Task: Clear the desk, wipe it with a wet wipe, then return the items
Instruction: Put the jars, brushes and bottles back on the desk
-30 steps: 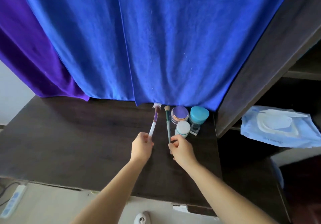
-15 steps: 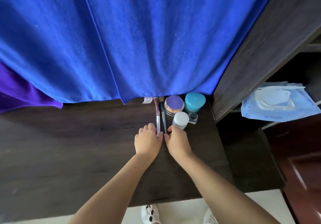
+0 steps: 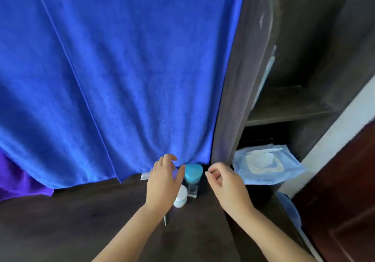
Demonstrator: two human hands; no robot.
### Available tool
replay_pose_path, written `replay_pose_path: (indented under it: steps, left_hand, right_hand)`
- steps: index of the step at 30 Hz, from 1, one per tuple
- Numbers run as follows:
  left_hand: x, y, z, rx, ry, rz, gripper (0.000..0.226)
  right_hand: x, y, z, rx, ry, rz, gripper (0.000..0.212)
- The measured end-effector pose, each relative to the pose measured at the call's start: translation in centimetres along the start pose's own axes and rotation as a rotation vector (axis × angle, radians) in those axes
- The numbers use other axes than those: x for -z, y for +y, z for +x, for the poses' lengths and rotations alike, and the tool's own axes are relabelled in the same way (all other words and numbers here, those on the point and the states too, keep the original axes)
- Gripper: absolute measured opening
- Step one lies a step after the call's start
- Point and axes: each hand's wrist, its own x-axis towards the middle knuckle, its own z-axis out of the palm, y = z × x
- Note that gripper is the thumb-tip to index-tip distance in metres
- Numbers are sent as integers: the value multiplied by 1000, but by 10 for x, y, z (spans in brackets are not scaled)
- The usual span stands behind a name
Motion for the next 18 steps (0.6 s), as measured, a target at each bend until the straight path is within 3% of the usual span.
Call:
replay_pose_path:
  steps: [4,9,13,18]
  left_hand:
    - [-3,88,14,-148,123,-116,22]
    - [-22,183,25,-237,310,-187,17]
    - [-48,231,35,-230,412,-176,21]
    - [-81,253,45,-103,489,-67,57]
  right_hand:
    - [86,4,24,127,149,32,8]
    - [175,20,67,327,205,160,3]
    - [219,31,116,456,152,241,8]
    - [227,29,179,435,-5,313,25]
